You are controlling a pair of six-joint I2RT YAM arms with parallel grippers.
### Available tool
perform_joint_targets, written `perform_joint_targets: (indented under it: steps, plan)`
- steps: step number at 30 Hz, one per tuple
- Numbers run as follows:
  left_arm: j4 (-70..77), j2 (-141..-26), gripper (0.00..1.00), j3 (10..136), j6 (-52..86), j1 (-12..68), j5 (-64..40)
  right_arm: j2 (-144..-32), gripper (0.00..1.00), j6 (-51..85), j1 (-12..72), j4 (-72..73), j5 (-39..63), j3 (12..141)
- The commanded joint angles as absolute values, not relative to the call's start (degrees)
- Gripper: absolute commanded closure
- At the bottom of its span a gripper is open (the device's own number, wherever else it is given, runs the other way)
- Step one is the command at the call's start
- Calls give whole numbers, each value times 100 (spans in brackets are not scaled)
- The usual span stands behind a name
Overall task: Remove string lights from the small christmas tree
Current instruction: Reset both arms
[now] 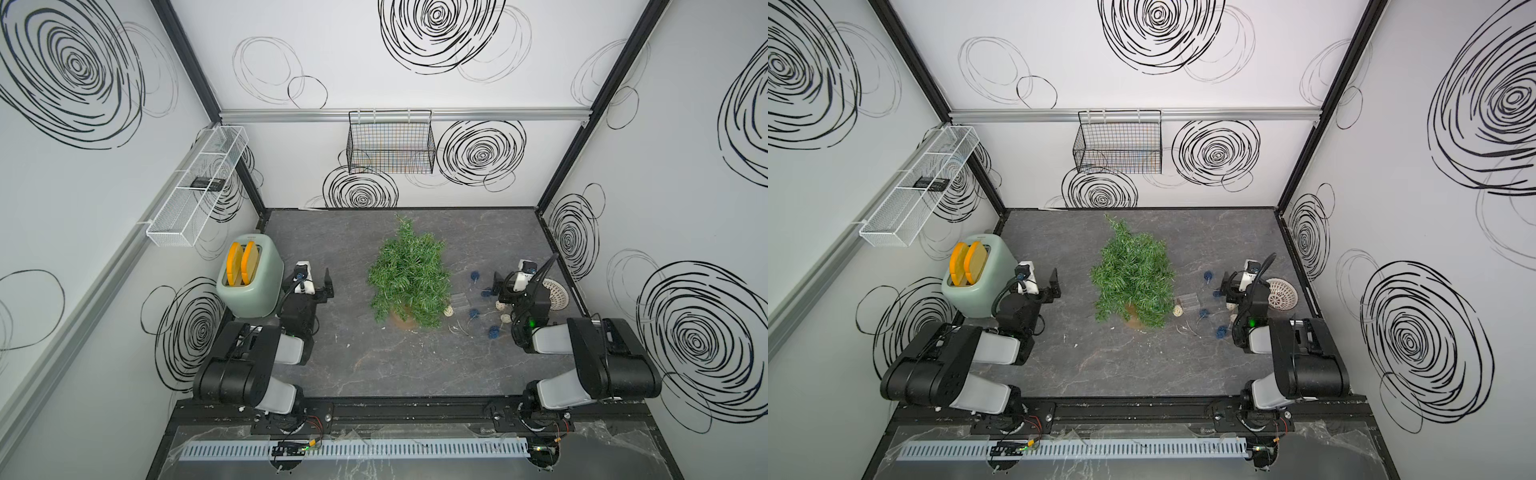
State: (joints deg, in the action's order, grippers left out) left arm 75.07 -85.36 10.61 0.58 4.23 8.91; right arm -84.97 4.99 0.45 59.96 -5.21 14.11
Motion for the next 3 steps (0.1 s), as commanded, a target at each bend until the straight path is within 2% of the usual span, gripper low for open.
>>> perform_joint_targets:
  steps: [1, 3]
  plan:
    - [7884, -8563, 4, 1065, 48, 395, 835, -8461, 3, 431, 0, 6270, -410, 1491]
    - [7900, -8552, 4, 1056, 53, 395, 835, -8464, 3, 439, -17, 6270, -377, 1488]
